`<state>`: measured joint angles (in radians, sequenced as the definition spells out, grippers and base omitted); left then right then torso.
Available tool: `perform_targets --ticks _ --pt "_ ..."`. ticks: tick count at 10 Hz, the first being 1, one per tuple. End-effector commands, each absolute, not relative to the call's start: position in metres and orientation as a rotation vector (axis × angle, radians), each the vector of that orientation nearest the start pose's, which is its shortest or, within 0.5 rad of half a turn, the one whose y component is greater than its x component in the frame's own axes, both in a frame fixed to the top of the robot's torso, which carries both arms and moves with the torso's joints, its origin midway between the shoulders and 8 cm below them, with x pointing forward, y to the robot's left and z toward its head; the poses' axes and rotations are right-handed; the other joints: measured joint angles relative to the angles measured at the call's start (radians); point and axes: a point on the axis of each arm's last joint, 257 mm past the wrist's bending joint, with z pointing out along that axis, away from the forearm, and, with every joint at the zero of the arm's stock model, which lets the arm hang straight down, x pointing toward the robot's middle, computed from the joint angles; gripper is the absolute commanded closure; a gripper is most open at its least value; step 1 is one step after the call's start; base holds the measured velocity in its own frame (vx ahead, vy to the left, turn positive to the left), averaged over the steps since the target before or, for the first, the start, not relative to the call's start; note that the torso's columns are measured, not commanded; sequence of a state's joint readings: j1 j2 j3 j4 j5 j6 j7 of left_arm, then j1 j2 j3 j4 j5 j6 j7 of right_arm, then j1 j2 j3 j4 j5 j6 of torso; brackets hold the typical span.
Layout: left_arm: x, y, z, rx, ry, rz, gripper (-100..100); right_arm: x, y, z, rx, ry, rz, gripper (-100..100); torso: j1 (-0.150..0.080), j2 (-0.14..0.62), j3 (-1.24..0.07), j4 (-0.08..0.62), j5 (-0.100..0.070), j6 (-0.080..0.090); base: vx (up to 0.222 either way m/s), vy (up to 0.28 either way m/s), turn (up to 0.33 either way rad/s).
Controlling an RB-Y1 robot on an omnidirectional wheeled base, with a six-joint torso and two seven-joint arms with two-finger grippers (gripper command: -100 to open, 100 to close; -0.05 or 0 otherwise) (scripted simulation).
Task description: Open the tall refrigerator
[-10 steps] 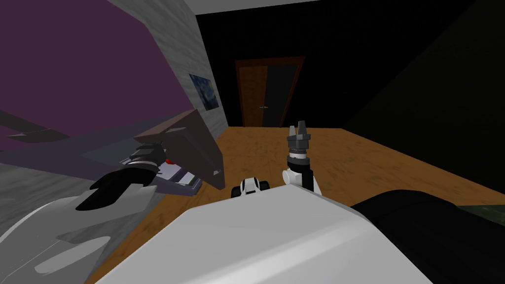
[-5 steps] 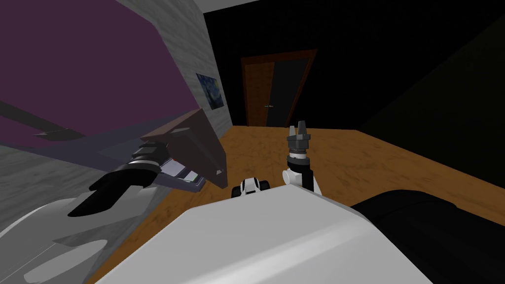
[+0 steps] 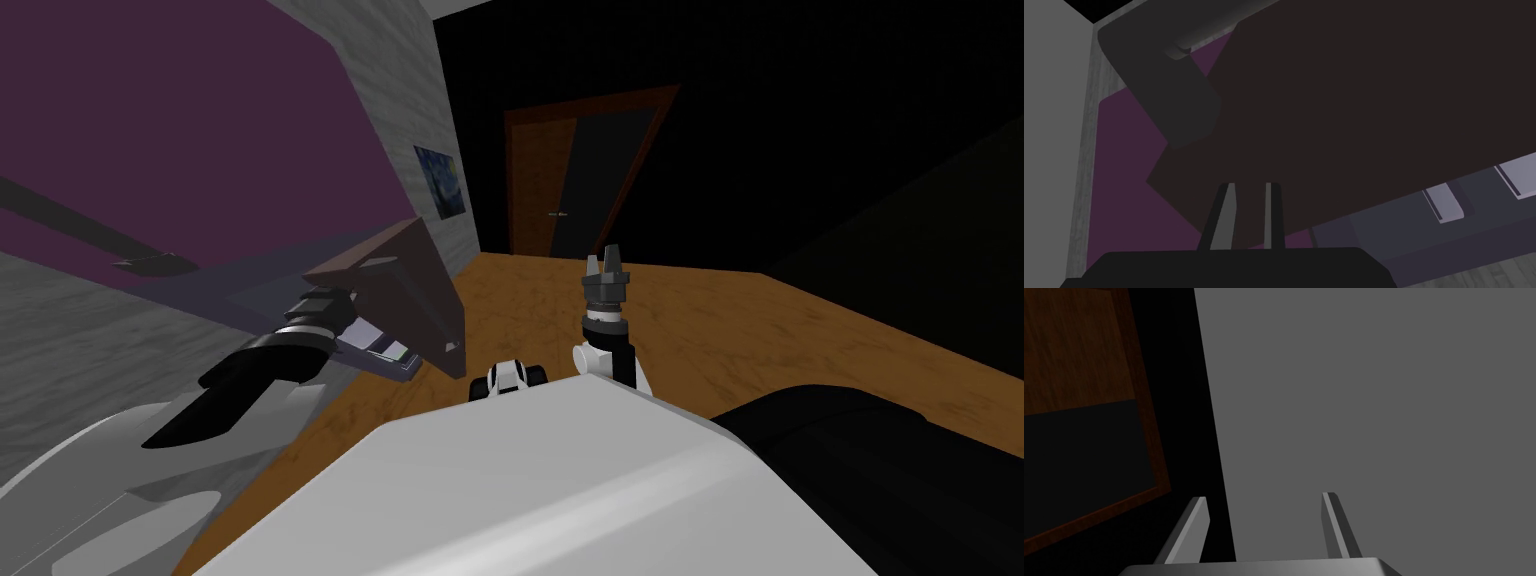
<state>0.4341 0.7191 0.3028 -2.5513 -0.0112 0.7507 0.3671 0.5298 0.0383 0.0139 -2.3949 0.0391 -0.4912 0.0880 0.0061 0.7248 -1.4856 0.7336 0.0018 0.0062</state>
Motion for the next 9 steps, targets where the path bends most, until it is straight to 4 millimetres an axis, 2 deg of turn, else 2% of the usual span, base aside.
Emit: perform_targets --ticks 1,2,4,6,9 --pt "0.404 0.42 -0.035 -1.069 1.281 -0.668 -100 0.319 -0.273 0.064 0.567 0.567 1.21 0 -0.003 -0.001 -0.002 0.003 -0.004 0.001 -0.009 -0.024 0.02" --pt "0.406 0.425 -0.039 -1.08 1.276 -0.662 -100 0.32 -0.273 0.064 0.567 0.567 1.21 0 -0.008 -0.003 -0.004 0.005 -0.008 0.003 0.014 -0.046 0.006" --pt "0.406 0.424 -0.03 -1.064 1.257 -0.666 -100 0.319 -0.273 0.064 0.568 0.567 1.21 0 -0.015 -0.011 -0.01 0.002 -0.011 0.007 0.071 -0.088 0.023" --pt "0.406 0.434 -0.032 -1.075 1.247 -0.643 -100 0.319 -0.273 0.064 0.568 0.567 1.211 0 -0.014 -0.014 -0.012 0.0 -0.01 0.01 0.054 -0.136 -0.004" --pt "0.4 0.423 -0.012 -1.036 1.235 -0.653 -100 0.319 -0.273 0.064 0.567 0.567 1.21 0 -0.004 -0.017 -0.014 0.0 -0.008 0.009 0.054 -0.083 0.002"
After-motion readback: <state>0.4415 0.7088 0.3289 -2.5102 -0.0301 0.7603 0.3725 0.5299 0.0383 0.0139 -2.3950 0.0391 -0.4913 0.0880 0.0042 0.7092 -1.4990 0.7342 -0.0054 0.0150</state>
